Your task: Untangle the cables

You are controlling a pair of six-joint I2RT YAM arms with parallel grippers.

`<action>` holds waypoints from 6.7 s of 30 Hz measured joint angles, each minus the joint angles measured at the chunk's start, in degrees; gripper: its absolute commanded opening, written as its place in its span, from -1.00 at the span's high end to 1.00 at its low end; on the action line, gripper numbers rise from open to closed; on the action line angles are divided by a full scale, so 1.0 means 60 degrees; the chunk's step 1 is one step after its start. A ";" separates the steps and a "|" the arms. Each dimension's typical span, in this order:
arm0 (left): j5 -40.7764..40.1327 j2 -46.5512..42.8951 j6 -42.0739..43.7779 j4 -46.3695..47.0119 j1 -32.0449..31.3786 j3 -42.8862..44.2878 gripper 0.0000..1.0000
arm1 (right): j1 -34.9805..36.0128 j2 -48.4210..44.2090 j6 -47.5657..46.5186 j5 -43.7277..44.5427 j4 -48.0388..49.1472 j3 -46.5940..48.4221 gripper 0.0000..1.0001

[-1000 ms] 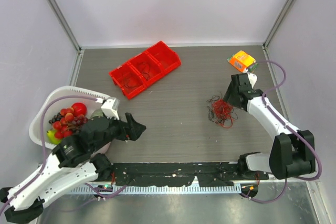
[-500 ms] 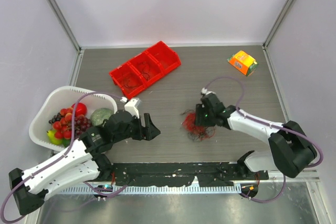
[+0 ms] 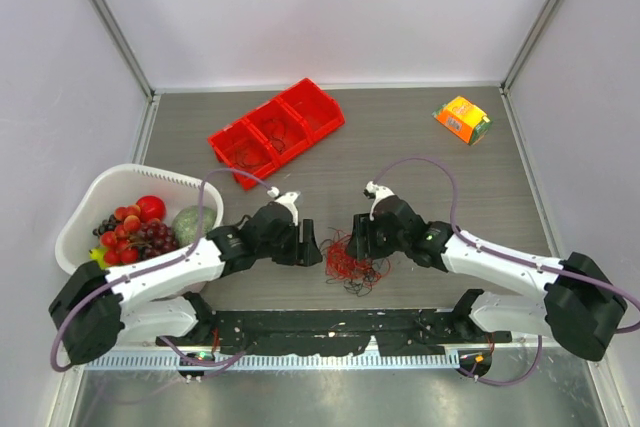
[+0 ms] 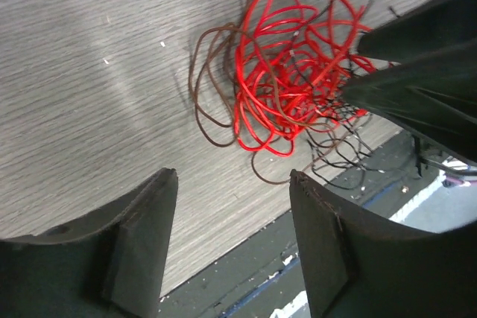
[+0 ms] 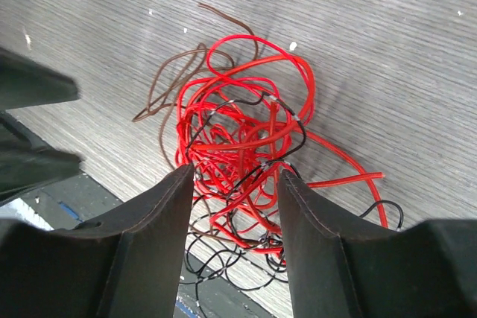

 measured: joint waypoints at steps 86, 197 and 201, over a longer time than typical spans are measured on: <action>-0.2769 -0.5377 0.1887 -0.5049 0.0000 0.5501 1.00 | 0.2106 -0.1042 0.0911 0.4830 -0.1789 0.1443 -0.43; -0.4029 -0.6768 0.0681 -0.6302 0.0000 0.2769 -0.77 | 0.2408 0.5300 -0.2018 0.1290 -0.1727 0.5271 -0.32; -0.4022 -0.6648 0.0936 -0.6510 0.0000 0.2925 -0.79 | 0.2412 0.5308 -0.1916 0.1530 -0.1891 0.5348 -0.39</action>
